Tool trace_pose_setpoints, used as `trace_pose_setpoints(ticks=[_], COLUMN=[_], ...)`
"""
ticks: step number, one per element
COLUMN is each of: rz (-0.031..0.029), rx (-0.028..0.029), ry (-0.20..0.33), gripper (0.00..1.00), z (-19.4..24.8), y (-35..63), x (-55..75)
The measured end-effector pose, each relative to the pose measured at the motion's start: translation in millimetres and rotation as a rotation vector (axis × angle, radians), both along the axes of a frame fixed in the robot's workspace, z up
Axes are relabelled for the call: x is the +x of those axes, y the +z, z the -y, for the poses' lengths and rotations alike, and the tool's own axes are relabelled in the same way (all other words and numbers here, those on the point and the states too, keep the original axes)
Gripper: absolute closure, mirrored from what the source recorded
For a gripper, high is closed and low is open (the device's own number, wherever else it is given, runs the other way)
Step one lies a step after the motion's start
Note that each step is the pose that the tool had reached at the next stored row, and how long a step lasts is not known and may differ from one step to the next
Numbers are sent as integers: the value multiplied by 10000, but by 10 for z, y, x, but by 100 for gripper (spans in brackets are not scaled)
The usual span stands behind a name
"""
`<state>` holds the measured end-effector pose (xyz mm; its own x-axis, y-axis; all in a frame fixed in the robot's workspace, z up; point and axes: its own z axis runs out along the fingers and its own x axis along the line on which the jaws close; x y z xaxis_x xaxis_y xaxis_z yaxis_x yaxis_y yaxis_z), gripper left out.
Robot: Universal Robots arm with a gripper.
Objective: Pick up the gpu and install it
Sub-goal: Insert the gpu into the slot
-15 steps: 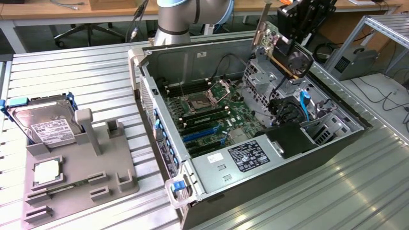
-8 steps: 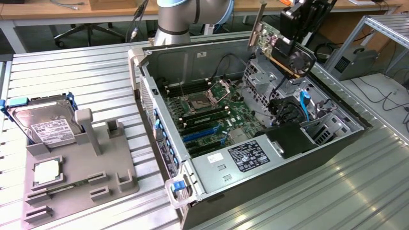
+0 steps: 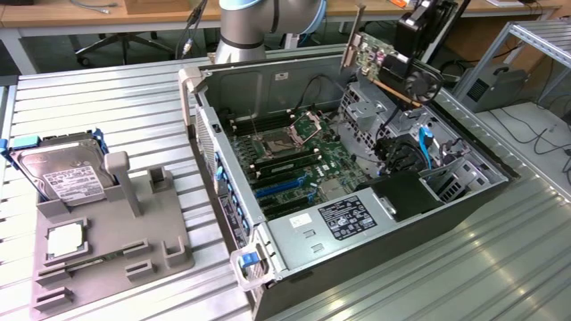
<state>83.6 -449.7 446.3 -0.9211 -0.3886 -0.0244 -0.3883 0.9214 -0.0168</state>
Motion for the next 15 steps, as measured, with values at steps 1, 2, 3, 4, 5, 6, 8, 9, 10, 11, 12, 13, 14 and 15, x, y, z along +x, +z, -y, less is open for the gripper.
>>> trace_pose_setpoints(ticks=[1, 2, 3, 4, 5, 6, 8, 9, 10, 11, 12, 13, 14, 15], rz=[0, 0, 0, 0, 0, 0, 0, 1, 0, 0, 0, 0, 0, 0], rx=[-2, -3, -5, -6, -7, -7, -8, -8, -9, -9, -9, -10, -10, -11], ry=[171, 388, 727, 938, 1125, 1303, 1675, 1863, 2056, 2229, 2485, 2661, 2850, 3026], gripper=[73, 73, 73, 73, 73, 73, 73, 73, 73, 73, 73, 73, 73, 73], z=[0, 0, 0, 0, 0, 0, 0, 0, 0, 0, 0, 0, 0, 0], y=[0, -1, -1, -2, -2, -3, -4, -5, -6, -6, -7, -7, -8, -8], x=[0, 0, 0, 0, 0, 0, 0, 0, 0, 0, 0, 0, 0, 0])
